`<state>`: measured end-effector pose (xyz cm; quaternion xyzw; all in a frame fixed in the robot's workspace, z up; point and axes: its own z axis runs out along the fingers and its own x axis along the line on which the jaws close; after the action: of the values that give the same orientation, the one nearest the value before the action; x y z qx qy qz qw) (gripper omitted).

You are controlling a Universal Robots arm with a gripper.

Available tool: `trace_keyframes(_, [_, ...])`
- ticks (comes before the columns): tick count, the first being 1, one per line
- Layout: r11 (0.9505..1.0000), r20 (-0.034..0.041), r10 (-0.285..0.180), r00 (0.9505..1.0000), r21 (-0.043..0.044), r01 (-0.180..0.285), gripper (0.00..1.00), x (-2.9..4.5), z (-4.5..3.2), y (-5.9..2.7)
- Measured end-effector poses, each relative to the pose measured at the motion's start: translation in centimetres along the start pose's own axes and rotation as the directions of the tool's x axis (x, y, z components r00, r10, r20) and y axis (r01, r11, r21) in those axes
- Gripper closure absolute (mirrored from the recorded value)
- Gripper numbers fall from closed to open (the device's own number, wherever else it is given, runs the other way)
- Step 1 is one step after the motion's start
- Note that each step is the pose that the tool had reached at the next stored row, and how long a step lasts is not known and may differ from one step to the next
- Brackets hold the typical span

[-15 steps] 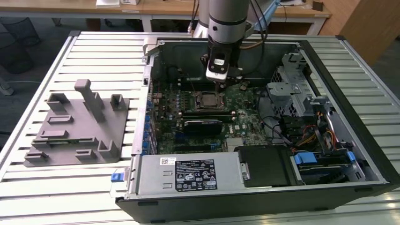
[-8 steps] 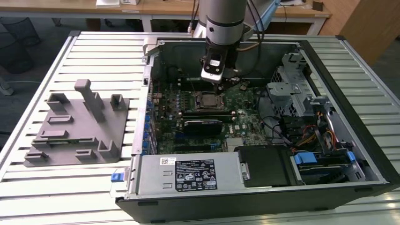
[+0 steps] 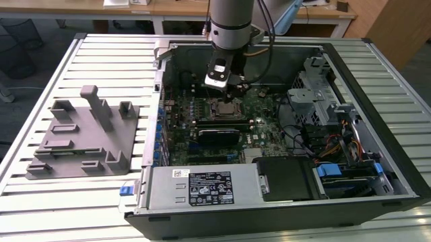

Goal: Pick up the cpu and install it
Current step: 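Close the cpu cover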

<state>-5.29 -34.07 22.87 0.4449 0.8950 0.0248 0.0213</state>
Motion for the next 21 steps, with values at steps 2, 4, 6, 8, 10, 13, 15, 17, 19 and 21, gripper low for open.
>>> trace_keyframes(2, [0.9997,0.0004,0.026,0.9997,0.0019,-0.026,0.89,0.00,0.04,-0.01])
trace_keyframes(4, [0.9987,0.0004,0.050,0.9987,0.0046,-0.050,0.89,0.00,0.08,-0.01])
trace_keyframes(6, [0.9980,-0.0046,0.063,0.9980,0.0129,-0.063,0.89,-0.01,0.09,-0.02])
trace_keyframes(8, [0.9976,-0.0169,0.065,0.9978,0.0257,-0.064,0.89,-0.01,0.09,-0.05])
trace_keyframes(10, [0.9971,-0.0314,0.068,0.9972,0.0372,-0.066,0.89,0.00,0.11,-0.06])
trace_keyframes(13, [0.9969,-0.0459,0.073,0.9962,0.0304,-0.072,0.89,-0.03,0.18,-0.09])
trace_keyframes(15, [0.9968,-0.0465,0.075,0.9961,0.0299,-0.074,0.89,-0.04,0.38,-0.19])
trace_keyframes(17, [0.9968,-0.0466,0.075,0.9961,0.0299,-0.074,0.89,0.08,0.54,-0.42])
trace_keyframes(19, [0.9968,-0.0464,0.075,0.9961,0.0301,-0.074,0.89,0.38,0.68,-0.85])
trace_keyframes(21, [0.9968,-0.0465,0.076,0.9961,0.0299,-0.074,0.89,0.63,0.89,-1.18])
